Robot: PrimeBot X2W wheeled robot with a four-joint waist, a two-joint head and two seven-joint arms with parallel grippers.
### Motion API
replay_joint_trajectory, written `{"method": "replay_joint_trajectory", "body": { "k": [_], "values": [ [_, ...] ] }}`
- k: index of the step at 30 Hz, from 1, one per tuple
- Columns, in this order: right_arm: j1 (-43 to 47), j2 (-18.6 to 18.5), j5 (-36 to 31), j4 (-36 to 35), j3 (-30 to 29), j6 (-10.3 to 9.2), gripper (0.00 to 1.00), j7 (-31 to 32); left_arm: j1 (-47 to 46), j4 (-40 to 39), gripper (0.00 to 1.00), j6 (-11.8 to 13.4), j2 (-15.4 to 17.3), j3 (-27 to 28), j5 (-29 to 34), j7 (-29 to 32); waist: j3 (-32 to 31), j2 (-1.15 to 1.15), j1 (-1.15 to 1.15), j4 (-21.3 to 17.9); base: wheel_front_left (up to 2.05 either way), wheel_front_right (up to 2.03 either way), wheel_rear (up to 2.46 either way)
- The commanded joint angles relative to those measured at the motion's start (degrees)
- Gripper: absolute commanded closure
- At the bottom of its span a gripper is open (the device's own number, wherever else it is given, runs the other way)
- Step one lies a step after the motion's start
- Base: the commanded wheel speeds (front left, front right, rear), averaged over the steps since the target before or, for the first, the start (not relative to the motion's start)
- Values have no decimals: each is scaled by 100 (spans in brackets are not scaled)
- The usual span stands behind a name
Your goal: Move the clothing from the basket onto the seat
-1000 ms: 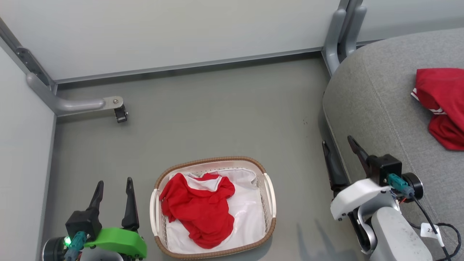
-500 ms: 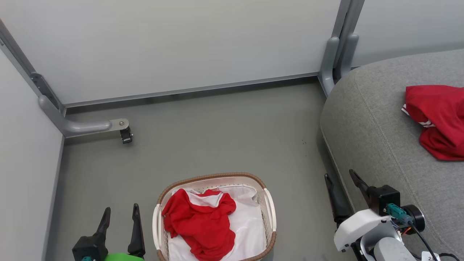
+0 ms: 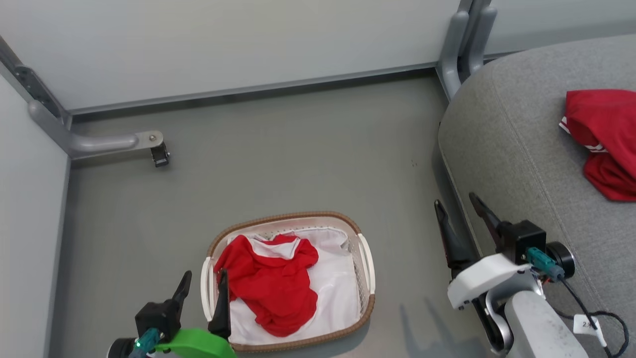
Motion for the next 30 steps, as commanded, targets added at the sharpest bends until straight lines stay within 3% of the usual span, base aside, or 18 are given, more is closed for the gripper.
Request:
{"method": "replay_joint_trajectory", "body": {
  "k": [1, 15, 30],
  "values": [
    [-157, -25, 47, -66, 6, -8, 0, -1, -225, 63, 0, 0, 21, -35, -55, -5, 477, 0, 0, -144, 0, 0, 0],
    [-1297, -19, 264, -896, 369, -8, 0, -1, -2316, 2229, 0, -48, 28, -724, 249, -4, 2399, 0, 0, -572, 0, 0, 0],
    [-1813, -18, 402, -1466, 575, -8, 0, -1, -3964, 4181, 0, 86, 77, -1094, 776, -4, 3626, 0, 0, -775, 0, 0, 0]
  ]
}}
